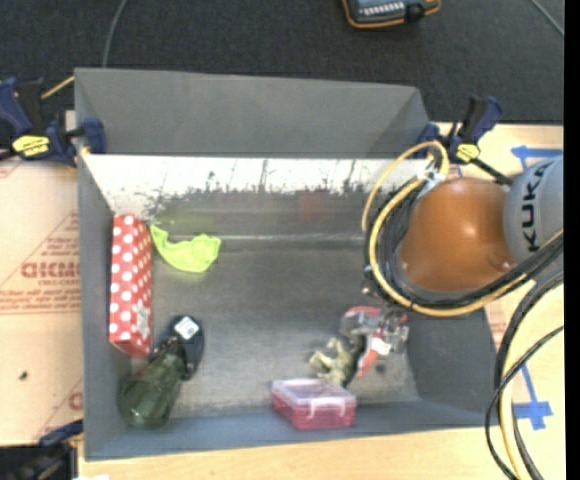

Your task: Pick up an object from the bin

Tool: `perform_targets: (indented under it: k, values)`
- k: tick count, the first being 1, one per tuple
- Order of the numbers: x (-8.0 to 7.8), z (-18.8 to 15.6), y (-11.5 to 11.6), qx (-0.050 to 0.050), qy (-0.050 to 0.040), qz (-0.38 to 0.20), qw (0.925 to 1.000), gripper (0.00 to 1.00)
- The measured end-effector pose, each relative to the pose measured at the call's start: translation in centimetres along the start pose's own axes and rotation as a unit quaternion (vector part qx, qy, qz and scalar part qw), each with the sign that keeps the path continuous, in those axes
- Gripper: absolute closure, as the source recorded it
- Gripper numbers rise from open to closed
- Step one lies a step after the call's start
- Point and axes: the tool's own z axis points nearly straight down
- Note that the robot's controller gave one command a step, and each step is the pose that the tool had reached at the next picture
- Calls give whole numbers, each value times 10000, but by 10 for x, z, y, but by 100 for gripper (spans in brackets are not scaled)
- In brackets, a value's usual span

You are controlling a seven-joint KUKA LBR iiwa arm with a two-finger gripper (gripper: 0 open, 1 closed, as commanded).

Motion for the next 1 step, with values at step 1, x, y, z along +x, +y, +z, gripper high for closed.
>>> perform_targets:
  k: [1]
  values:
    - [0,-25,2,-54,10,14,10000,100]
